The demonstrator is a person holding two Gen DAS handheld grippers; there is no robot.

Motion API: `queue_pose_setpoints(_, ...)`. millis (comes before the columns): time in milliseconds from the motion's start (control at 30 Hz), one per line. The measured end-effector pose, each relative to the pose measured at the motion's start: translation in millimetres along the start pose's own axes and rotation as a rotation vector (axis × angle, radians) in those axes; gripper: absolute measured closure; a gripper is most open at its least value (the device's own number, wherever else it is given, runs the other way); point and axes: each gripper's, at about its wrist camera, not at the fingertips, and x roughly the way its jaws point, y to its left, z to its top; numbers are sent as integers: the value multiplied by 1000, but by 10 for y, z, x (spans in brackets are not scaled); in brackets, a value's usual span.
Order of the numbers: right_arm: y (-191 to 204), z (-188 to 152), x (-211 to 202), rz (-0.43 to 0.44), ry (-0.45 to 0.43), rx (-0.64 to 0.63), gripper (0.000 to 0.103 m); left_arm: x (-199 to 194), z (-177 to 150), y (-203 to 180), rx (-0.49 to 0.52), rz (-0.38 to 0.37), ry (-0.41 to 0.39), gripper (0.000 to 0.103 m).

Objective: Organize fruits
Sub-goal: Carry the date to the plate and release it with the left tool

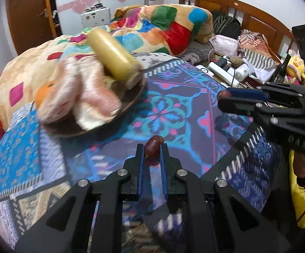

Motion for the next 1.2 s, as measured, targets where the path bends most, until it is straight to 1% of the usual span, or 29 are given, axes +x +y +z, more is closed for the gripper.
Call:
queue_pose_setpoints(300, 272, 158, 79, 36, -18, -32, 82, -306, -106, 562, -103, 67, -45, 89)
queue_pose_setpoints(500, 483, 277, 287, 50, 0, -69, 82, -318, -58, 783, -142, 72, -69, 89)
queue_pose_setpoints(633, 560, 352, 411, 51, 10, -82, 82, -256, 8, 836, -140, 73, -74, 89)
queue_pose_setpoints(933, 579, 493, 658, 51, 35, -77, 82, -75, 120, 906, -157, 75, -57, 89)
queue_pose_setpoints(1100, 619, 495, 667, 39, 27, -93, 82, -37, 143, 919, -157, 76, -60, 89)
queue_pose_setpoints(1200, 626, 488, 666, 37, 25, -95, 82, -7, 150, 886, -138, 90, -59, 89)
